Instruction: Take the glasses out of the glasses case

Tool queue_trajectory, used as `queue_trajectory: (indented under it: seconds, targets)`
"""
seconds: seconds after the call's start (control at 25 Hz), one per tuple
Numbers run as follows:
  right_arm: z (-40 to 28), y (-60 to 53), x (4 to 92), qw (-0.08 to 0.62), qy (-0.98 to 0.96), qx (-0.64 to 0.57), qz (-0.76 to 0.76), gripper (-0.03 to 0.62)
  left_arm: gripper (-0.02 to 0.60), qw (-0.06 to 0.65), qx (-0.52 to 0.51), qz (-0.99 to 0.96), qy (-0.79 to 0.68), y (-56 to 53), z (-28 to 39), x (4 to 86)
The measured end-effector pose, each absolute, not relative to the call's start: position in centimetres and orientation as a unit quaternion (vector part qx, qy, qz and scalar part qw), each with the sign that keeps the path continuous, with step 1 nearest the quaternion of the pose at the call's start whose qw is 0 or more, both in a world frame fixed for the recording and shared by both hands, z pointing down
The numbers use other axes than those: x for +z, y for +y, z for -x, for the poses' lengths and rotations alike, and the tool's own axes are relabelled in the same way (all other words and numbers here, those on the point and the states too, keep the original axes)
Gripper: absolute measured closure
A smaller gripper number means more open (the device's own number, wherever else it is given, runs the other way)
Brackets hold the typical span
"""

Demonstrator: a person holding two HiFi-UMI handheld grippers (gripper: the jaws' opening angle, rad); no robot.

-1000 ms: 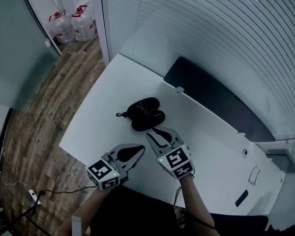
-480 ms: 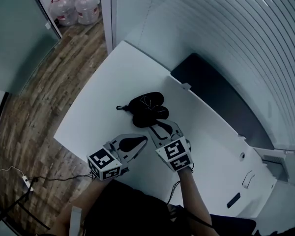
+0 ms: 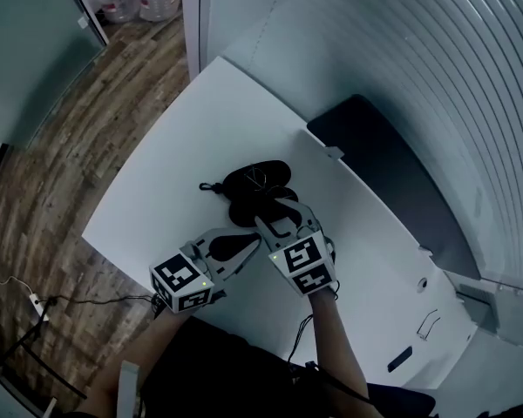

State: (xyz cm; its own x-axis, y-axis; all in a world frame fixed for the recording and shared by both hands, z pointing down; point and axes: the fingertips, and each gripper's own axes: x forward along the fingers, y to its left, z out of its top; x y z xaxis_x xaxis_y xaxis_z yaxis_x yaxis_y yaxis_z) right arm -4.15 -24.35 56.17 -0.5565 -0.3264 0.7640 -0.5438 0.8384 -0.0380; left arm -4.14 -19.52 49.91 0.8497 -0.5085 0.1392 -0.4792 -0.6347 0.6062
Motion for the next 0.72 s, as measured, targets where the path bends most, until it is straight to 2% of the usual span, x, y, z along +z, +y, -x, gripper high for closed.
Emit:
queue_trajectory:
  seconds: [0.72]
  targets:
    - [3.5,-26.9,59.8,0.461,-0.847,0.142,-0.224,0.437,0.575,0.361,-0.022,-0.893,-0.268,-21.6,3.4,51.8]
